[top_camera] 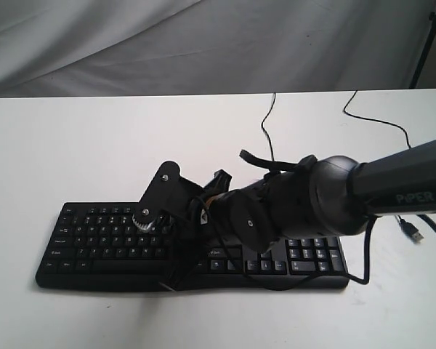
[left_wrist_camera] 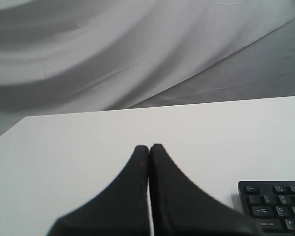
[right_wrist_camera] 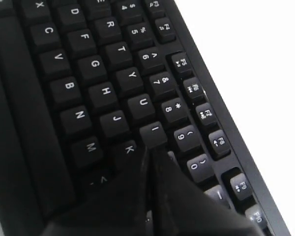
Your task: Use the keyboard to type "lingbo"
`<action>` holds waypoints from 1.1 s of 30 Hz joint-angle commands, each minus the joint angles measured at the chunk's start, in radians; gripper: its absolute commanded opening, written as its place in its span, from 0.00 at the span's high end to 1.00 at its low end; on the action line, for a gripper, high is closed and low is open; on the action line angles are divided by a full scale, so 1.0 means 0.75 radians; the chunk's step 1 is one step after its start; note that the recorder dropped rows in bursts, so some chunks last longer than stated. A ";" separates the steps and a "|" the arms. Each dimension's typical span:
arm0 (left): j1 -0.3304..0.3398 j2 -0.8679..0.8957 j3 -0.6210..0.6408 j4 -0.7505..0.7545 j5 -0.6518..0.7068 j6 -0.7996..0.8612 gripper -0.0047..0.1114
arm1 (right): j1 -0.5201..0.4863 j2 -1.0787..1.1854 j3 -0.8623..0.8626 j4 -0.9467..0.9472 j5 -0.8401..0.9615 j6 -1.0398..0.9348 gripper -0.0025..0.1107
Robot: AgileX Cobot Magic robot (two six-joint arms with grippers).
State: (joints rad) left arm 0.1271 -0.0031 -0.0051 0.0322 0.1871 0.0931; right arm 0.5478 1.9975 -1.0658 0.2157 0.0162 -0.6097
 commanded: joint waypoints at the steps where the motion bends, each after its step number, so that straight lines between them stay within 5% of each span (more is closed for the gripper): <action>1: -0.005 0.004 0.007 -0.001 -0.006 -0.004 0.95 | 0.004 0.000 0.007 -0.014 -0.031 -0.013 0.98; 33: -0.005 0.004 0.007 -0.001 -0.006 -0.004 0.95 | 0.001 0.054 0.007 -0.021 -0.014 -0.021 0.98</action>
State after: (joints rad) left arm 0.1271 -0.0031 -0.0051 0.0322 0.1871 0.0931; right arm 0.5478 2.0304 -1.0658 0.2099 0.0000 -0.6137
